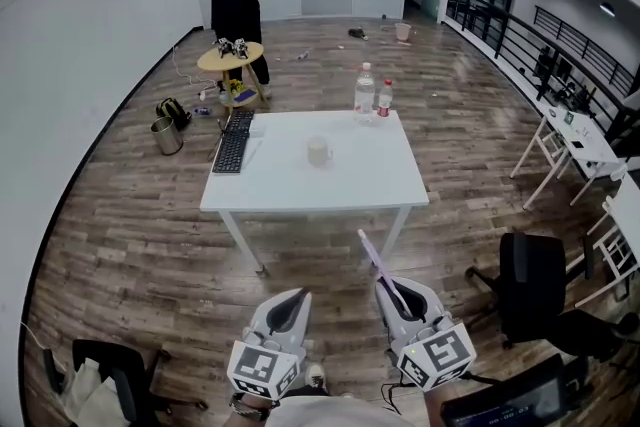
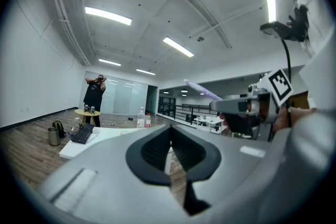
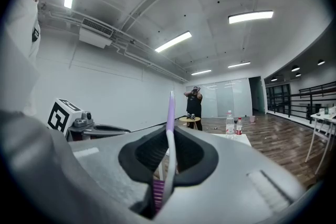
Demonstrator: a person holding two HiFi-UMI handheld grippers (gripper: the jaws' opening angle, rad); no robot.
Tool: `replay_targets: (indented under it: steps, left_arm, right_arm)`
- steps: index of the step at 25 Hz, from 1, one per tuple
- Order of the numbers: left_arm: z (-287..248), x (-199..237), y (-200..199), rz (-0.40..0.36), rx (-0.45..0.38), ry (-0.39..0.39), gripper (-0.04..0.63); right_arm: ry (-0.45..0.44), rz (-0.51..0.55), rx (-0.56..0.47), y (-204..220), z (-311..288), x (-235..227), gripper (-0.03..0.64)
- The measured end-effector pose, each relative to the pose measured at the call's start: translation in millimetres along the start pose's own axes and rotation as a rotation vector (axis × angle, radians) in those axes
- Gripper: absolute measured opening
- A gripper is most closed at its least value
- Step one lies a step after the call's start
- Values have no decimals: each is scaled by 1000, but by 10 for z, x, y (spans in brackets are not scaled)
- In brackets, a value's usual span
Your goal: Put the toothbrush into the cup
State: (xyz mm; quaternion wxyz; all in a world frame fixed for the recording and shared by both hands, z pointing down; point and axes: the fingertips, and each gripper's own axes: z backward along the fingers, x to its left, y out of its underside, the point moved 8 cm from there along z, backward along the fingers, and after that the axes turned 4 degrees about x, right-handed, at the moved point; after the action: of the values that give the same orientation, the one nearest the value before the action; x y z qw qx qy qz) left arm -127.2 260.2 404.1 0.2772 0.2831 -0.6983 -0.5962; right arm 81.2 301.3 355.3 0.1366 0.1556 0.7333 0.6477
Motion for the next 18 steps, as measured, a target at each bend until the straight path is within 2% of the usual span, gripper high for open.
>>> replay_targets:
  steps: [18]
  left_arm:
    - [-277,494,-22,-3,18,31,8]
  right_arm:
    - [7,-39,19,-9,-574,-31,21]
